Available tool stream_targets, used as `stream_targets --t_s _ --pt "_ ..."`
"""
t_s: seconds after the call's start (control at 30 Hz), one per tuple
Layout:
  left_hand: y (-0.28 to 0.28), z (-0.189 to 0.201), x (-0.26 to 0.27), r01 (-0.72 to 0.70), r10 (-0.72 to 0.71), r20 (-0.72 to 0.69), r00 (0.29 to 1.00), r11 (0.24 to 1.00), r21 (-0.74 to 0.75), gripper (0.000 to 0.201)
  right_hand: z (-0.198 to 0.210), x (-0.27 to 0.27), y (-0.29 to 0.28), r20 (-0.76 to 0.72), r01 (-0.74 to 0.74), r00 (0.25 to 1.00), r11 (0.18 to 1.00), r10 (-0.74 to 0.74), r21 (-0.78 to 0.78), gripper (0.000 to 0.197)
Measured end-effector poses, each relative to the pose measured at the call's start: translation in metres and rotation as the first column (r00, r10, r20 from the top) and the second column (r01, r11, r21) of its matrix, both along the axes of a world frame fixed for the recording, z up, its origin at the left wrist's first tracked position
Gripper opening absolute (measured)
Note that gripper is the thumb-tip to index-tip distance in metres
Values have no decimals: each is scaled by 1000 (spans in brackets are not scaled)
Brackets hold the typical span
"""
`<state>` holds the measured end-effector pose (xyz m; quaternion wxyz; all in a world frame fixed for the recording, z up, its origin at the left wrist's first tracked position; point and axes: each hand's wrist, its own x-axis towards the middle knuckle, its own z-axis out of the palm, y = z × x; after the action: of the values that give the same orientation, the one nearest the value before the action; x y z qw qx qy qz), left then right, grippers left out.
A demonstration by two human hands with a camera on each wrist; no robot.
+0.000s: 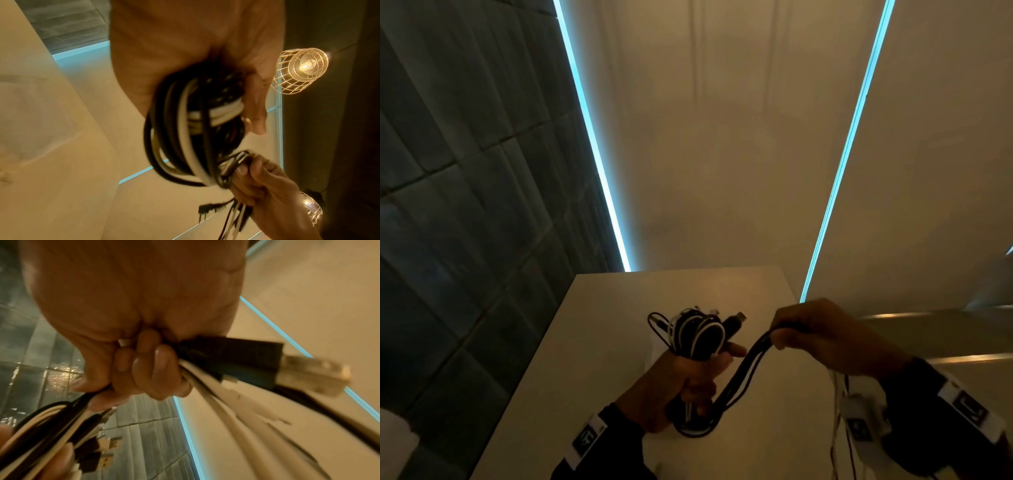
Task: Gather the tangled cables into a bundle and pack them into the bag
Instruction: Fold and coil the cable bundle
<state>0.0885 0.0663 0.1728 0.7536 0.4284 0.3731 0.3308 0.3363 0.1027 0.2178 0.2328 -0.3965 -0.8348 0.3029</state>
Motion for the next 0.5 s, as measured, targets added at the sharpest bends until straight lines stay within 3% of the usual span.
stream_targets --t_s 0.1,0.2,0.27,0.37,0.5 --pt "-5 2 6 11 -10 -39 999 1000 23 13 13 -8 6 86 -24 996 998 19 51 14" --pt "-7 0 8 83 -82 -39 996 995 47 32 17 -17 10 100 -67 993 995 60 68 16" --pt "-10 2 15 173 -169 -53 984 981 85 34 16 -22 14 118 -110 988 990 99 88 15" --pt "-9 3 21 120 -95 -169 981 982 148 25 8 -26 19 153 -119 983 986 100 120 15" --pt "-5 -3 15 128 -46 -304 952 958 255 29 -5 -23 22 214 -130 972 981 97 147 15"
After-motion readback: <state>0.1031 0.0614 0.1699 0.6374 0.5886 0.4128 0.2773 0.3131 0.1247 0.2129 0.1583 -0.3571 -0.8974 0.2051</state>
